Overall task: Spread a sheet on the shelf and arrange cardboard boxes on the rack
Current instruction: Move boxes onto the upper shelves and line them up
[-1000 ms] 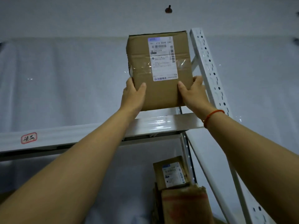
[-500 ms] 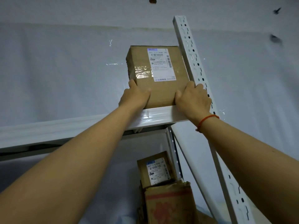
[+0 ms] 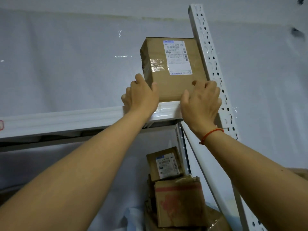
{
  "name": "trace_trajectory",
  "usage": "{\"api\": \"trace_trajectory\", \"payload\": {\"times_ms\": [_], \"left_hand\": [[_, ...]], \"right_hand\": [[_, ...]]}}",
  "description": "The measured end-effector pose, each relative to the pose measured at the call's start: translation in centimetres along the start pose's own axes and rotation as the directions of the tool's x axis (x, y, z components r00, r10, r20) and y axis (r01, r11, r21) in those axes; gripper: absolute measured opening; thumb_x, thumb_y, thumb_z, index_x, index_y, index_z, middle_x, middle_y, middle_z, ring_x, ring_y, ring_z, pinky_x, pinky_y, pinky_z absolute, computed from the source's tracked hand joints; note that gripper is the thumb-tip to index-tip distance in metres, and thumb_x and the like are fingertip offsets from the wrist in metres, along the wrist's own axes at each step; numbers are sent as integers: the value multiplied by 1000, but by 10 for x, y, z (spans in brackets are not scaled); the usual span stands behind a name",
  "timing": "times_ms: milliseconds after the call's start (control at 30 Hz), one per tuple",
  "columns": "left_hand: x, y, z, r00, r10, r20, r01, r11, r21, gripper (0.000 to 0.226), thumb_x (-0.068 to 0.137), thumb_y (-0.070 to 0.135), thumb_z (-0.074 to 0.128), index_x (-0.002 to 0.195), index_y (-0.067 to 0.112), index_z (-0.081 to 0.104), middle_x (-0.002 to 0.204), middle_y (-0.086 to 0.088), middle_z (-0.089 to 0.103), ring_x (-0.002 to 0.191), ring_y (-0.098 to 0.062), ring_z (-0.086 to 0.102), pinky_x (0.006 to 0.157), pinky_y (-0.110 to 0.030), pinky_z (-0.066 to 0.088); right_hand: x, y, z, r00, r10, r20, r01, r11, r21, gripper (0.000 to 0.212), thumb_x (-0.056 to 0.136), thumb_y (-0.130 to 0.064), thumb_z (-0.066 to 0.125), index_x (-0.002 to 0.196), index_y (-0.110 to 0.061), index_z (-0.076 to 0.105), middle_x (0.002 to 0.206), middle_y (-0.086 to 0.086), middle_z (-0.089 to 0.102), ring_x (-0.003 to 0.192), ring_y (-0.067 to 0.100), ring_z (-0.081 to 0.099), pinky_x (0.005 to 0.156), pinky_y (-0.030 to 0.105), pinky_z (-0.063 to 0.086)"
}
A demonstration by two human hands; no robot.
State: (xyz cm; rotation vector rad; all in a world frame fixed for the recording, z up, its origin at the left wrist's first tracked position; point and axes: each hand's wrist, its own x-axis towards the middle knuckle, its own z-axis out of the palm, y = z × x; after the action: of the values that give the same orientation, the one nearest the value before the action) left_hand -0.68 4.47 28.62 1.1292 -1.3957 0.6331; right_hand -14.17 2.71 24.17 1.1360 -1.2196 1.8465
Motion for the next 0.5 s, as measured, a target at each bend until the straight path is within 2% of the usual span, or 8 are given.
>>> {"api": "trace_trajectory", "payload": {"times_ms": [100, 200, 267, 333, 433, 500], "left_hand": [[-24, -25, -12, 952, 148, -269, -171, 983, -63, 39, 96, 29, 43, 127, 6, 47, 123, -12, 58, 109, -28, 55, 93, -41, 41], [-56, -65, -29, 852, 313, -418, -393, 912, -119, 31, 89, 20, 48, 110, -2, 56, 103, -17, 61, 90, -28, 58, 76, -38, 49], [-82, -98, -42, 839, 380, -389, -455, 882, -121, 29, 87, 15, 47, 105, -5, 56, 96, -18, 58, 82, -27, 55, 70, -33, 46], [-107, -135, -55, 869, 393, -299, -442, 889, -116, 27, 87, 14, 45, 104, -5, 55, 94, -17, 56, 77, -24, 53, 64, -34, 45], [-138, -195, -72, 942, 307, -136, -318, 945, -76, 25, 92, 16, 44, 107, -1, 54, 93, -15, 55, 72, -21, 52, 57, -36, 47], [-156, -234, -86, 984, 177, -11, -177, 984, -6, 22, 95, 16, 44, 110, 3, 53, 94, -12, 58, 75, -23, 56, 61, -40, 51]], "right_hand": [[-31, -33, 7, 996, -49, -73, 62, 981, 186, 27, 86, -24, 51, 109, -11, 55, 108, 10, 52, 92, 22, 46, 75, 31, 32], [-70, -69, 15, 989, -68, -128, 112, 919, 377, 27, 83, -25, 51, 102, -7, 58, 98, 11, 55, 85, 17, 44, 73, 31, 37], [-100, -93, 22, 990, -72, -120, 123, 858, 499, 29, 81, -24, 50, 100, -4, 57, 95, 12, 54, 85, 19, 45, 73, 33, 39], [-132, -117, 30, 995, -59, -76, 93, 809, 580, 29, 81, -23, 50, 101, -2, 56, 95, 13, 53, 86, 22, 47, 73, 32, 39], [-182, -148, 48, 997, -67, 43, 25, 783, 622, 29, 83, -24, 50, 101, -2, 56, 96, 13, 52, 86, 22, 47, 71, 32, 39], [-219, -168, 64, 983, -86, 160, -31, 787, 616, 31, 84, -27, 46, 102, -3, 56, 98, 13, 53, 88, 25, 49, 71, 30, 38]]}}
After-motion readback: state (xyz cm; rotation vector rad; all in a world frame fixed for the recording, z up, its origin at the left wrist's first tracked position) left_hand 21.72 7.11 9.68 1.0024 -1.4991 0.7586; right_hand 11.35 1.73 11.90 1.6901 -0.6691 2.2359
